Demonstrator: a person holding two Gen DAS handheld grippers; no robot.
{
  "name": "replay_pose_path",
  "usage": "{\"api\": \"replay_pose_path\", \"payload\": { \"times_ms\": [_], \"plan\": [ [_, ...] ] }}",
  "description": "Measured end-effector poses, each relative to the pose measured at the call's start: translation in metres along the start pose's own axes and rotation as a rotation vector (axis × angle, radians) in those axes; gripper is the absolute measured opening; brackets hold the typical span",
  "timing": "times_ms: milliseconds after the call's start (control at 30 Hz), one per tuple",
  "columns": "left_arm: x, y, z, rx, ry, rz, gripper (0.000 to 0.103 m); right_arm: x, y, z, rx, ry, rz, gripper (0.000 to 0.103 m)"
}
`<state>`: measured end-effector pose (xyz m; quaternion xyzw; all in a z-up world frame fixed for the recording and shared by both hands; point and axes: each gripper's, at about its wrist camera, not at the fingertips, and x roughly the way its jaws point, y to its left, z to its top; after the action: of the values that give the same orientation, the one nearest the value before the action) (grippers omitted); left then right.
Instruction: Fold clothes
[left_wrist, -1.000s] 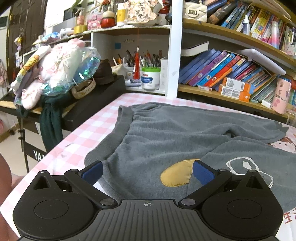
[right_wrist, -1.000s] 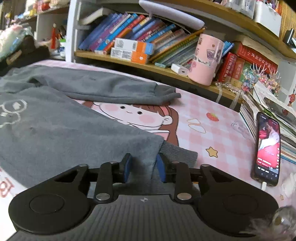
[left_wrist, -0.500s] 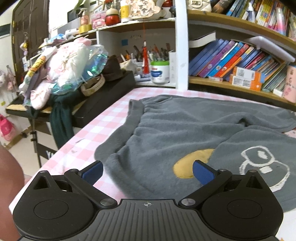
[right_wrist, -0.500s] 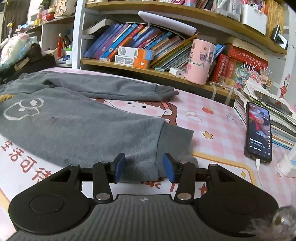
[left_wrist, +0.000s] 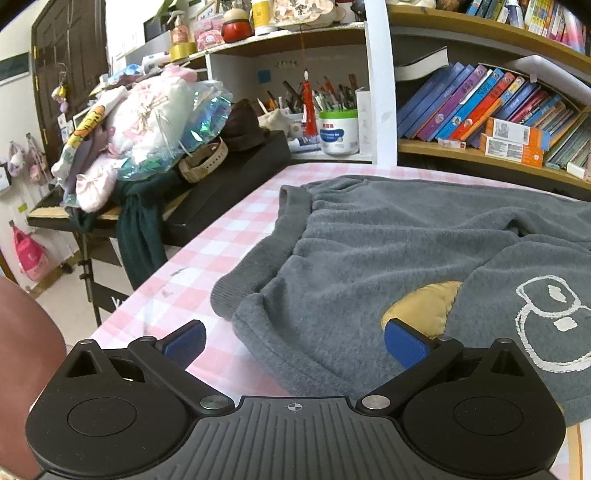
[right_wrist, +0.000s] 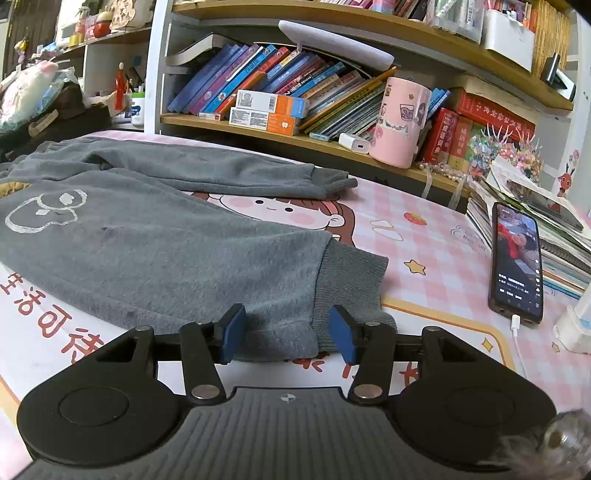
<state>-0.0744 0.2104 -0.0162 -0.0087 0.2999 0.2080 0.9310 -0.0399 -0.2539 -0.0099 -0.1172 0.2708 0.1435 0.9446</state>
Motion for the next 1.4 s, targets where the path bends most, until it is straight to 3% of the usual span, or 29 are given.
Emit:
{"api": "replay_pose_path", "payload": {
  "times_ms": [533,933,1033,1400],
  "plan": [
    [0.008,-0.001,0.003,0.015,0.012,0.027,0.103,0.010,0.007,0.013,-0.014,-0.024,0.074,0.052],
    [0.019,0.007,0.007,-0.031,0.029,0.028,0.103,0.016,0.010,0.011,-0.025,0.003,0.104,0.066],
    [0.020,0.010,0.007,-0.039,0.030,0.023,0.103,0.017,0.008,0.011,-0.013,0.012,0.100,0.075],
    [0.021,0.018,0.005,-0.075,0.029,-0.011,0.103,0.019,0.005,0.010,0.008,0.023,0.082,0.085]
  ]
}}
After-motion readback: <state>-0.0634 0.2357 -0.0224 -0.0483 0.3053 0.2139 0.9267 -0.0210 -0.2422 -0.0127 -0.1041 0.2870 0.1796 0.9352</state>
